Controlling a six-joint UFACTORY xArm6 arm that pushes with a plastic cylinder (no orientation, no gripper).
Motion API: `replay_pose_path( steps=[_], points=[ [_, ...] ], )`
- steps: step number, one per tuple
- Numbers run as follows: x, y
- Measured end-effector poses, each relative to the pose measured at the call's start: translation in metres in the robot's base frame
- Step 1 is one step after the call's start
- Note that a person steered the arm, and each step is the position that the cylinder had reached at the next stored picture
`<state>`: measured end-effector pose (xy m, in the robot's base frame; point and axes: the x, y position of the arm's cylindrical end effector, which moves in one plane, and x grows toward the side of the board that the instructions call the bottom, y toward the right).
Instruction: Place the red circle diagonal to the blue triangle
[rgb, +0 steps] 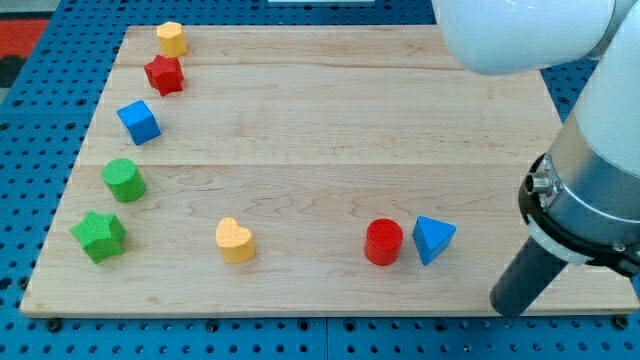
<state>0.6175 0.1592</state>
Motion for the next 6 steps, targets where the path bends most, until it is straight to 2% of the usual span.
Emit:
replay_pose_path(
  steps=[1,2,3,4,6],
  points=[
    [-0.011,-0.032],
    [-0.008,-0.037],
    [-0.035,-0.063],
    [-0.042,-0.099],
    [-0.148,-0.135]
  ],
)
